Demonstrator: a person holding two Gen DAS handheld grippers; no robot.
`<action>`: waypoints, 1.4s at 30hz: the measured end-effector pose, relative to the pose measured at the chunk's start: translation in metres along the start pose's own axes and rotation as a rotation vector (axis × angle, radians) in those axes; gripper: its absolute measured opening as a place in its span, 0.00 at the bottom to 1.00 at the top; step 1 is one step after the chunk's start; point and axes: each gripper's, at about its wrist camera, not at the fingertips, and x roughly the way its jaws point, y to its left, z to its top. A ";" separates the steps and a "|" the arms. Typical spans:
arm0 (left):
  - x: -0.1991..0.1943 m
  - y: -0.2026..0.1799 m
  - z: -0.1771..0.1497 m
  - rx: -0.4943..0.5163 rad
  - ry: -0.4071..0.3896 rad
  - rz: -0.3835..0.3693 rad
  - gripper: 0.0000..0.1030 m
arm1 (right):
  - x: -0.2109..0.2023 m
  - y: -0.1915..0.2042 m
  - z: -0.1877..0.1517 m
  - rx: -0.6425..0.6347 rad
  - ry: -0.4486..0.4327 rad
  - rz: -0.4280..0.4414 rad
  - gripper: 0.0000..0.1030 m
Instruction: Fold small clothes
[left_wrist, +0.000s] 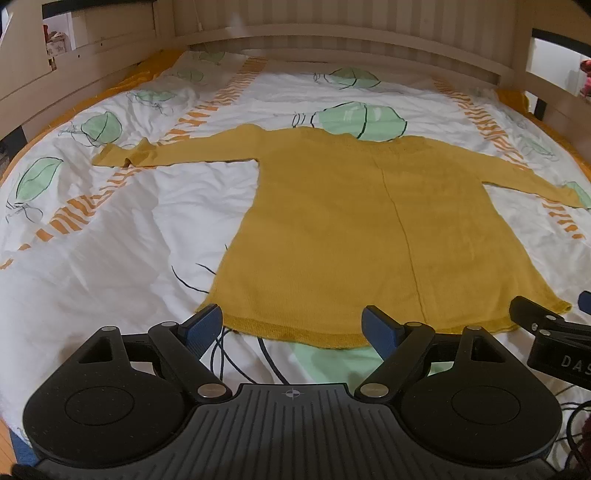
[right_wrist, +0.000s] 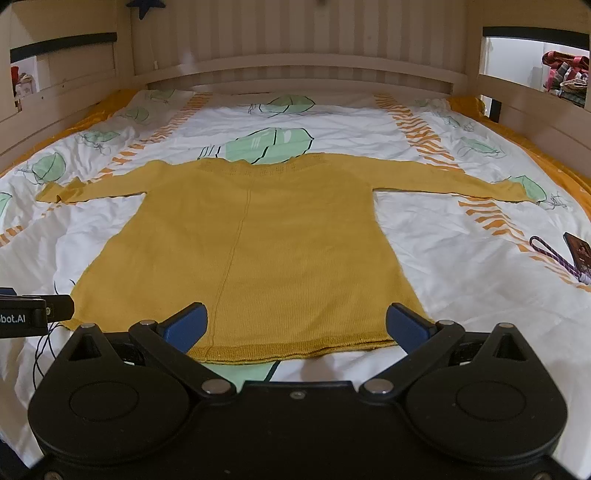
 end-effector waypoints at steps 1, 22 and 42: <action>0.000 0.000 0.000 0.000 0.000 0.001 0.80 | 0.000 0.000 0.000 -0.002 0.001 0.000 0.99; 0.024 0.004 0.028 -0.014 0.046 -0.037 0.80 | 0.034 -0.004 0.020 0.015 0.135 0.068 0.99; 0.121 -0.017 0.120 0.050 0.023 -0.009 0.80 | 0.160 -0.110 0.100 0.206 0.331 -0.049 0.99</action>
